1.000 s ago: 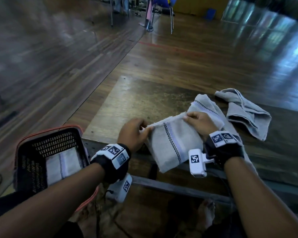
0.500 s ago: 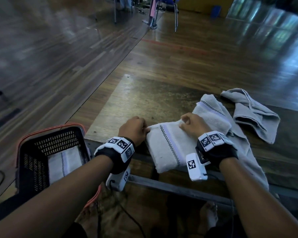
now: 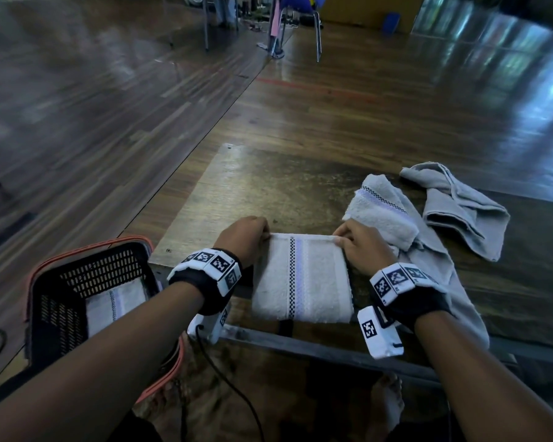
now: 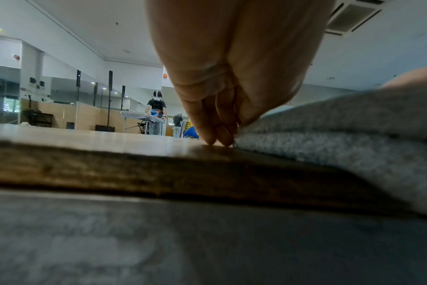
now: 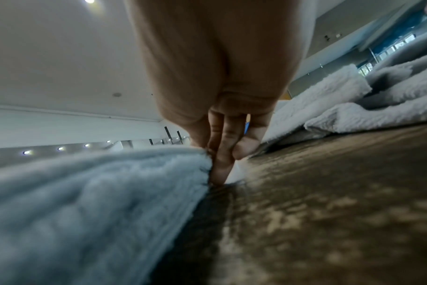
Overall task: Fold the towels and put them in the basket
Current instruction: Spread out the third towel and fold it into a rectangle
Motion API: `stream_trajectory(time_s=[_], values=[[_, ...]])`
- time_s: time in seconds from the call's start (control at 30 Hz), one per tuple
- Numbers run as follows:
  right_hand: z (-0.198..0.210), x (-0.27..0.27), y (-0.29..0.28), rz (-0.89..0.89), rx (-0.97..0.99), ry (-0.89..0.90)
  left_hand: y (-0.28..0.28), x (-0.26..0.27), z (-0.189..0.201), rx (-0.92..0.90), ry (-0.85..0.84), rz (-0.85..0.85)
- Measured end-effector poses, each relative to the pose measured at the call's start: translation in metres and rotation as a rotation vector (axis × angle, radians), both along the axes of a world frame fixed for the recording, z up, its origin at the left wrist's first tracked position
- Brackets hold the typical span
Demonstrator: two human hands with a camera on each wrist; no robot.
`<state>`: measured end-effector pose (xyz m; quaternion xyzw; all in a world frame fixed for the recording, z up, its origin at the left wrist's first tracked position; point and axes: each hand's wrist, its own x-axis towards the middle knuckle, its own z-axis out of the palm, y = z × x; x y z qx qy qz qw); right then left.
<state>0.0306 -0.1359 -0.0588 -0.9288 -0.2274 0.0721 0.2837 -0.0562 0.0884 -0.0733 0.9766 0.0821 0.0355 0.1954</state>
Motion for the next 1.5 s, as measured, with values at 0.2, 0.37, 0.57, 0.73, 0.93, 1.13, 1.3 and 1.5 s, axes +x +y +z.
stream_trajectory(time_s=[0.2,0.37,0.57,0.73,0.93,1.13,1.3,1.5], values=[[0.001,0.0,0.002,0.093,-0.088,-0.153,-0.002,-0.002,-0.001,0.158,-0.149,-0.21],[0.002,0.0,0.001,0.113,-0.101,-0.112,0.002,0.001,0.007,0.143,-0.021,-0.181],[0.002,-0.002,0.001,0.255,-0.126,-0.306,0.003,0.002,0.012,0.108,-0.002,-0.14],[0.001,0.001,0.002,0.15,-0.019,-0.24,0.006,0.001,0.007,-0.026,-0.072,-0.074],[0.0,-0.003,0.01,0.151,-0.091,-0.301,0.01,0.0,0.006,0.111,-0.044,0.001],[-0.001,-0.021,0.016,0.152,-0.495,-0.511,-0.025,-0.021,0.009,0.204,-0.181,-0.103],[-0.014,-0.035,0.023,0.061,-0.377,-0.207,-0.059,-0.033,-0.011,0.188,0.058,-0.039],[-0.029,-0.026,0.021,-0.012,-0.317,0.034,-0.043,-0.021,-0.02,0.108,0.193,0.065]])
